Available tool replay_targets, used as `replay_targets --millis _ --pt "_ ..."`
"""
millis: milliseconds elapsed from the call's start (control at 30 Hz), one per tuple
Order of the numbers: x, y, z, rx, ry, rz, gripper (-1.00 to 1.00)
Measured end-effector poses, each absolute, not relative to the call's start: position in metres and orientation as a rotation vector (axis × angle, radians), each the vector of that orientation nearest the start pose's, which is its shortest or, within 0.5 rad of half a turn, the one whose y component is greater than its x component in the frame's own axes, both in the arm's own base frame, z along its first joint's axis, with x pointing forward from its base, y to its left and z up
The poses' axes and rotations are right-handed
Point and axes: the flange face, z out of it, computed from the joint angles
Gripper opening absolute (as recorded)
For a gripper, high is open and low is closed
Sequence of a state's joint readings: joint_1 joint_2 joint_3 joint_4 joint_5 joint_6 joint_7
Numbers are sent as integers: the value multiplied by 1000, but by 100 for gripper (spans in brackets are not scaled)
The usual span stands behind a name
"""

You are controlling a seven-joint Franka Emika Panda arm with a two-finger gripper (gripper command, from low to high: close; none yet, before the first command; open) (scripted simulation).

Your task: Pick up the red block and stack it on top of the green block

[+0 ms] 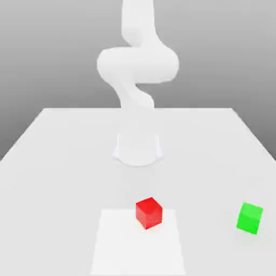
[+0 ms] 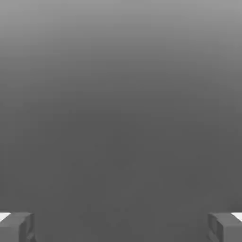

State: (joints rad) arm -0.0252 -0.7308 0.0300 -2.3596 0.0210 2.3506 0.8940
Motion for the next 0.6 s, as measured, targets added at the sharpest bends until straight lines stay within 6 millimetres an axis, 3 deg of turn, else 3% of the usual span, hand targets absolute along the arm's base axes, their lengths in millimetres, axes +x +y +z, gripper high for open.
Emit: replay_targets --millis 133,300,433,600 --pt "411 13 571 -2371 1409 -717 0" --pt "427 20 461 -2287 1703 -497 0" --pt "419 23 376 -2197 1941 -331 0" --pt "386 26 279 -2056 2241 -142 0"
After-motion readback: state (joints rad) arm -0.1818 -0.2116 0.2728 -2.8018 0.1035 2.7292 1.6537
